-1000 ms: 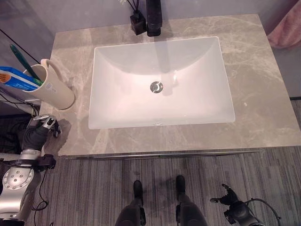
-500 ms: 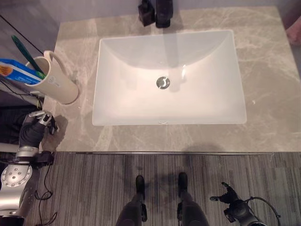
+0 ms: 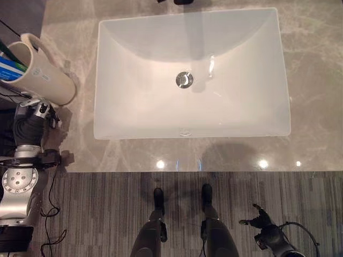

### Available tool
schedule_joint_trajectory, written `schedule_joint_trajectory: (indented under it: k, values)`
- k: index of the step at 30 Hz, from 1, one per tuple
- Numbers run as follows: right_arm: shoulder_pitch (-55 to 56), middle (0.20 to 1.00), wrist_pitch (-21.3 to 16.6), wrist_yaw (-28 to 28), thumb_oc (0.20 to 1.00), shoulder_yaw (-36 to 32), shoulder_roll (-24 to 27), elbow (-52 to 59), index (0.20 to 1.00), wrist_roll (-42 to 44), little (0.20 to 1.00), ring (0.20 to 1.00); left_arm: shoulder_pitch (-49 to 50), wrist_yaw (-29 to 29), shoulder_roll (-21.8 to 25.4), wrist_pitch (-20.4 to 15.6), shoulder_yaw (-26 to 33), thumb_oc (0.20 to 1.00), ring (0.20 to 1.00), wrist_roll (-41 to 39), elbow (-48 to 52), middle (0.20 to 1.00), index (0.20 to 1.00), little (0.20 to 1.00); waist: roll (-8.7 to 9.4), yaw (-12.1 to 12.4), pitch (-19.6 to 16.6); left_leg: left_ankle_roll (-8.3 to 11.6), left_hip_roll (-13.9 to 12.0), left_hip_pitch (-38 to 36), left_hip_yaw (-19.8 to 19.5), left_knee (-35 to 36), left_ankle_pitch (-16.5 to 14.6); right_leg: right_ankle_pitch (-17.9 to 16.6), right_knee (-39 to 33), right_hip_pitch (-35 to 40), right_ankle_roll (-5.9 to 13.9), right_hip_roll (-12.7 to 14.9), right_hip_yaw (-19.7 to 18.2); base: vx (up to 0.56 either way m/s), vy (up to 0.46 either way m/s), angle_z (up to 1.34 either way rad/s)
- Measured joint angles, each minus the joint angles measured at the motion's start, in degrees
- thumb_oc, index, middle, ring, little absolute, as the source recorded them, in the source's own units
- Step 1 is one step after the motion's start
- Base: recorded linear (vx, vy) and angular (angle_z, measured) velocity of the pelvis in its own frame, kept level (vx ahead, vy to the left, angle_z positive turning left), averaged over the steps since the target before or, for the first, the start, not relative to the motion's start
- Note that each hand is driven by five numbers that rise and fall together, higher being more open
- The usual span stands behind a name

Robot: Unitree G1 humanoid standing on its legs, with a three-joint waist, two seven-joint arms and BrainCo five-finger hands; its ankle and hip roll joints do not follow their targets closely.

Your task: Put brush and paste in cup on sink, flatten towel.

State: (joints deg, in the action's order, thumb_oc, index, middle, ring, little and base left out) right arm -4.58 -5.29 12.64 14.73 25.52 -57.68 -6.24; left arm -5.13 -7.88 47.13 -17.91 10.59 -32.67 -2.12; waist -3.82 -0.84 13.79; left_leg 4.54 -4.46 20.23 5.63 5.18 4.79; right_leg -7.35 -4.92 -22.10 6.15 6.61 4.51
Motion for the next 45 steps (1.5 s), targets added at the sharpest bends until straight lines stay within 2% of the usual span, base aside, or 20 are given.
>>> schedule_joint_trajectory:
  k: [8, 13, 21, 29, 31, 38, 39, 40, 43, 45]
  values:
    - [-0.72, 1.000, -0.66, 0.94, 1.000, 0.07, 0.22, 2.74, 1.000, 1.05, 1.000, 1.000, -6.91, -2.58, 0.55, -0.81, -0.41, 0.200, 0.200, 0.00, -2.11, 0.200, 0.200, 0.200, 0.76, -0.45, 0.60, 0.02, -0.22, 1.79, 1.04, 0.00, 0.07, -0.53, 0.01, -2.33, -0.06, -0.30, -1.12, 0.01, -0.003, -0.06]
    - [-0.77, 1.000, -0.75, 0.97, 1.000, 0.12, 0.22, 2.51, 1.000, 1.07, 1.000, 1.000, -9.52, -3.32, 4.03, -0.95, -0.69, 0.200, 0.200, 0.01, -3.86, 0.200, 0.200, 0.200, 1.84, -1.18, 1.25, 0.09, -0.58, 2.04, 1.37, 0.00, 0.11, -0.68, 0.01, -2.81, -0.19, -0.69, -1.56, 0.01, 0.000, -0.04]
    - [-0.80, 1.000, -0.75, 1.00, 1.000, 0.24, 0.22, 2.08, 1.000, 1.10, 1.000, 1.000, -11.36, -4.25, 4.44, -0.90, -2.23, 0.200, 0.200, 0.02, -4.96, 0.200, 0.200, 0.200, 1.91, -1.61, 1.28, 0.14, -0.69, 1.79, 1.83, 0.00, 0.14, -0.99, 0.02, -2.83, -0.31, -0.85, -2.23, 0.00, 0.006, -0.03]
    - [-1.42, 1.000, -0.75, 0.92, 1.000, 0.61, 0.12, 1.79, 1.000, 1.05, 1.000, 1.000, -4.59, -1.22, 3.21, 0.52, -2.66, 0.200, 0.200, 0.04, -2.91, 0.200, 0.200, 0.200, 2.00, -1.46, 1.15, 0.22, -0.70, -2.29, 1.36, 0.01, 0.11, -0.89, 0.01, 1.35, -0.19, -0.80, -2.03, 0.00, 0.008, 0.01]
    - [-1.77, 1.000, -0.60, 0.74, 1.000, 0.59, 0.05, 0.51, 1.000, 1.00, 1.000, 1.000, -2.39, -0.34, 0.59, 0.93, -2.21, 0.200, 0.200, 0.02, -1.17, 0.200, 0.200, 0.200, 2.02, -1.03, 1.13, 0.24, -0.61, -3.42, 1.20, 0.01, 0.20, -1.00, 0.02, 2.56, -0.26, -0.72, -1.81, 0.04, 0.022, 0.05]
    - [-1.23, 1.000, 0.50, -0.97, 1.000, -0.02, -0.37, -4.68, 1.000, 0.64, 1.000, 1.000, 6.08, 4.23, -4.32, 2.79, -2.90, 0.200, 0.200, -0.04, 0.55, 0.200, 0.200, 0.200, 2.38, -0.61, 0.56, 0.26, -0.64, -10.63, -0.31, 0.04, -0.16, 0.04, -0.01, 10.64, -0.29, -0.60, -0.20, 0.06, 0.041, 0.11]
    - [-0.75, 1.000, 0.68, -1.46, 1.000, -0.40, -0.55, -5.54, 1.000, -0.04, 1.000, 1.000, 7.49, 4.65, -5.18, 3.31, -2.91, 0.200, 0.200, -0.03, 0.60, 0.200, 0.200, 0.200, 2.46, -0.34, 0.08, 0.20, -0.64, -11.88, -0.32, 0.08, -0.41, 0.37, -0.03, 11.95, -0.24, -0.57, -0.05, 0.07, 0.076, 0.04]
    - [0.40, 1.000, 0.85, -1.74, 1.000, -0.56, -0.84, -5.95, 1.000, -0.49, 1.000, 1.000, 9.80, 4.90, -5.33, 3.62, -2.95, 0.200, 0.200, -0.01, 0.76, 0.200, 0.200, 0.200, 2.71, -0.05, -1.86, 0.16, -0.65, -12.38, -0.34, 0.12, -0.64, 0.67, -0.46, 12.47, -0.21, -0.54, 0.09, 0.04, 0.036, 0.03]
    - [1.82, 1.000, 1.49, -1.91, 1.000, -0.80, -1.74, -7.03, 1.000, -1.41, 1.000, 1.000, 12.80, 5.89, -5.43, 3.93, -2.48, 0.200, 0.200, 0.01, 0.79, 0.200, 0.200, 0.200, 3.15, 0.17, -3.65, 0.14, -0.57, -15.03, -0.59, 0.21, -1.11, 1.47, -0.47, 15.45, -0.21, -0.46, 0.69, 0.04, 0.070, 0.09]
    - [3.86, 1.000, 1.55, -1.97, 1.000, -1.27, -2.45, -7.47, 1.000, -1.44, 1.000, 1.000, 15.29, 6.41, -5.71, 3.98, -2.41, 0.200, 0.200, 0.03, 0.80, 0.200, 0.200, 0.200, 3.38, 0.25, -6.74, -0.15, -0.51, -16.06, -0.53, 0.32, -1.94, 2.05, -0.48, 16.39, -0.19, -0.35, 0.67, 0.04, 0.085, 0.00]
